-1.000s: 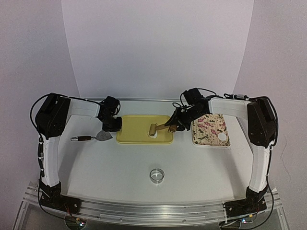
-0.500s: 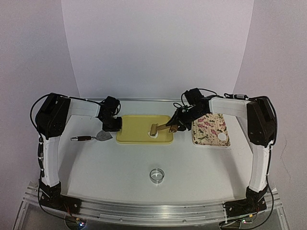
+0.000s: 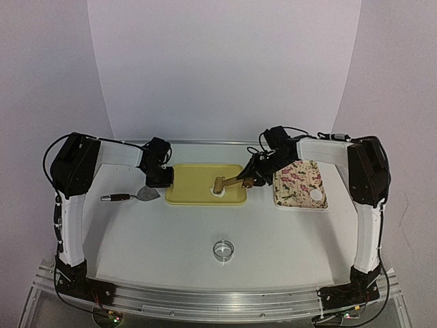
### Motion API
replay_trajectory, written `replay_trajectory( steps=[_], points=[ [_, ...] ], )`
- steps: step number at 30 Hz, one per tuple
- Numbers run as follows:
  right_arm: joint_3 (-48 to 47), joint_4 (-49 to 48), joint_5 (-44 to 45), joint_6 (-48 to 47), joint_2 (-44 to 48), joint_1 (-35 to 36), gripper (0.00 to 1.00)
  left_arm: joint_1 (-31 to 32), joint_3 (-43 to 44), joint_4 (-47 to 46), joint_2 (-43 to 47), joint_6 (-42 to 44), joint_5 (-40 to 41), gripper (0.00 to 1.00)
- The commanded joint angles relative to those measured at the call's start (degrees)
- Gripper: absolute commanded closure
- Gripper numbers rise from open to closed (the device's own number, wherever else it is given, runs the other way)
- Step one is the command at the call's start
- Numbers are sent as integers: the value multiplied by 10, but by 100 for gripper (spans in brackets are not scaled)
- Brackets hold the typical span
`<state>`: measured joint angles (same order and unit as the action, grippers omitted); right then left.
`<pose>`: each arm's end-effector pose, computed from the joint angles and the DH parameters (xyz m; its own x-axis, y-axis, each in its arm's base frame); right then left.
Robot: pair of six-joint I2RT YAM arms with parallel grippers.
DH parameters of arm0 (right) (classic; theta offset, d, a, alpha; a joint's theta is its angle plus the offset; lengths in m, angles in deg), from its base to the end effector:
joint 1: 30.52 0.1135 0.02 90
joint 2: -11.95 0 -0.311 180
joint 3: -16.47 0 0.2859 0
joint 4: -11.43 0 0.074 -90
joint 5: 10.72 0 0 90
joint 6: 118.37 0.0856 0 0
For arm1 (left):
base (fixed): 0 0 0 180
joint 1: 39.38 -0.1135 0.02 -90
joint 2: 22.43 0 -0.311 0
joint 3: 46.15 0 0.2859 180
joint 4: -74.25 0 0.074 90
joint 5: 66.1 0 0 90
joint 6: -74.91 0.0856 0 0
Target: Roll out the dumpling wrappers from the dough
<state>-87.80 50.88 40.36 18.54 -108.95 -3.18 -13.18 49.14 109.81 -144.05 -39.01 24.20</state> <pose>0.4480 0.2922 0.1819 -0.9919 0.1268 -0.0005 0.0815 0.6405 0.7637 0.4618 -0.2267 0.1107 -0.9016 -0.0083 -0.4326 0.0807 0.9791 -0.1868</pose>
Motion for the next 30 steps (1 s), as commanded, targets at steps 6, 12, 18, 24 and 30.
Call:
replay_trajectory(
  steps=[6,12,18,24,30],
  points=[
    [37,205,198,-8,-114,-6,100,0,-10,65,-9,9,16,100],
    [30,209,205,-9,-135,-5,100,0,-5,66,-12,9,14,100],
    [18,210,210,-8,-151,-3,100,0,-3,65,-13,10,12,100],
    [0,210,213,-7,-165,-1,100,0,-1,65,-15,10,10,100],
    [-14,211,214,-8,-176,0,100,0,-2,65,-14,9,11,100]
  ],
)
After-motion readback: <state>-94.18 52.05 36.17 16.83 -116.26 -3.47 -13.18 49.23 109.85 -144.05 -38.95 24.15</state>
